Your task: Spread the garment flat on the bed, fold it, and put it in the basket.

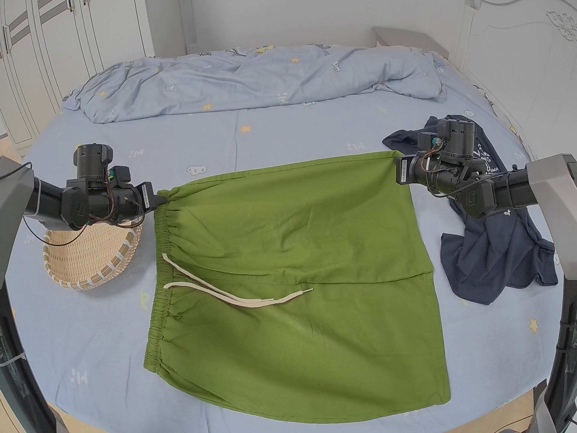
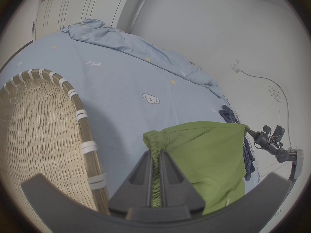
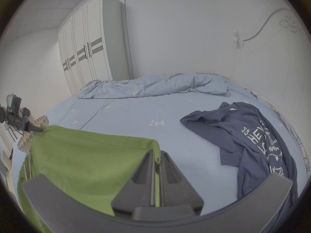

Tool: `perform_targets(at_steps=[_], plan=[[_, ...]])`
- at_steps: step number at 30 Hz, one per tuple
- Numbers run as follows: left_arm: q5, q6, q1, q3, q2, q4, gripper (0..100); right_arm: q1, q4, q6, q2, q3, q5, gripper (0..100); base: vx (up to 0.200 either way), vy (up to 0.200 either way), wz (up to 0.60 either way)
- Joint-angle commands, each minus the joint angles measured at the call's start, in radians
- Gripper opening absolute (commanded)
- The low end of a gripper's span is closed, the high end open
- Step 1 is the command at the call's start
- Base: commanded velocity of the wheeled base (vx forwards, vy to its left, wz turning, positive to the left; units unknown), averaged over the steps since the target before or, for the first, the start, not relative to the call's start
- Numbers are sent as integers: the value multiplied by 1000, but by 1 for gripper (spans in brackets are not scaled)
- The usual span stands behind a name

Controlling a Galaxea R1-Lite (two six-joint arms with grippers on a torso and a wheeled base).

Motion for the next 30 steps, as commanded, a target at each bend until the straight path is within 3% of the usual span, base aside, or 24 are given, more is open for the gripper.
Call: perform_targets(at_steps=[1,27,28,29,30], plan=[[1,-1,1,-2,7,1,0,-5,0,-2,25,-25,-1,0,0,0,0],[1,1,-8,-1,10,2,0,-10,12,-23,101,-109,-24,0,0,0,0],[1,1,-8,-1,10,2,100,-10,12,-23,102,-109,-24,0,0,0,0],[1,1,-9,-1,10,2,100,-10,12,-23,102,-107,-24,100,0,0,0],[1,2,-9,-1,9,1,100,-9,12,-23,104,-107,-24,100,0,0,0]])
